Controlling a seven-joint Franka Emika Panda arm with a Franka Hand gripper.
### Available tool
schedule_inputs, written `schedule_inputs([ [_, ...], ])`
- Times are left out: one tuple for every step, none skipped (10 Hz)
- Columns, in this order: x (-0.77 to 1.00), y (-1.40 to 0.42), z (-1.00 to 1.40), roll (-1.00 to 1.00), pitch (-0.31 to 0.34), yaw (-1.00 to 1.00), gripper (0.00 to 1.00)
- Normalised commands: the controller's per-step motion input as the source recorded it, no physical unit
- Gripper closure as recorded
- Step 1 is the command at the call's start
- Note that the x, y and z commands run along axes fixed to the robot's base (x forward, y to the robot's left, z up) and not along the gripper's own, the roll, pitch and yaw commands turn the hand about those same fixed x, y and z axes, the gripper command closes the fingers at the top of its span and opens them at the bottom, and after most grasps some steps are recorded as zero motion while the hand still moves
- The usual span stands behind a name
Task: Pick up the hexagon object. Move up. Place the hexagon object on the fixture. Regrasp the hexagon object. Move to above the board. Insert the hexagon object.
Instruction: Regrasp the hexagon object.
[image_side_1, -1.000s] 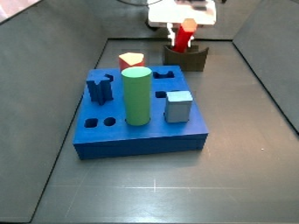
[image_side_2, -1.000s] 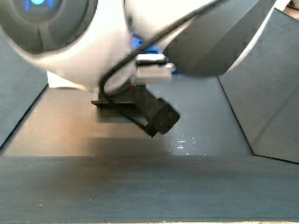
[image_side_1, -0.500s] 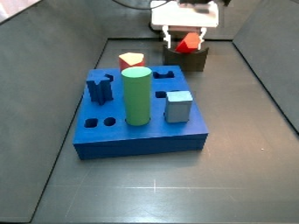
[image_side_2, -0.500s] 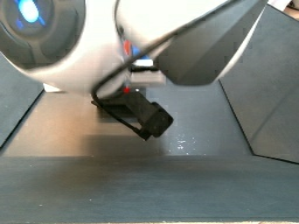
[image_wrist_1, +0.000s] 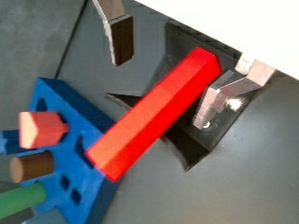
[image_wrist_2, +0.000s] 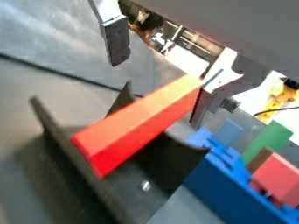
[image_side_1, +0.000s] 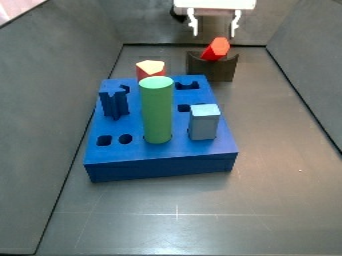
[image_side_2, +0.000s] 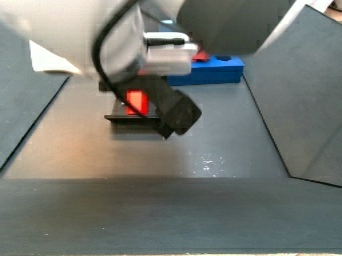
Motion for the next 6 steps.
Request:
schedule_inputs([
  [-0.04, 0.0, 0.73, 0.03, 0.043, 0.02, 0.0],
  [-0.03, 0.0, 0.59, 0.04, 0.055, 0.01, 0.0],
  [-0.03, 0.0, 0.39, 0.04, 0.064, 0.0, 0.0],
  [0.0, -1.0, 0.9, 1.0, 0.065, 0.02, 0.0],
  [0.0, -1.0, 0.84, 1.0, 0.064, 0.02, 0.0],
  [-0.02, -1.0, 0.79, 1.0, 0.053, 0.02, 0.0],
])
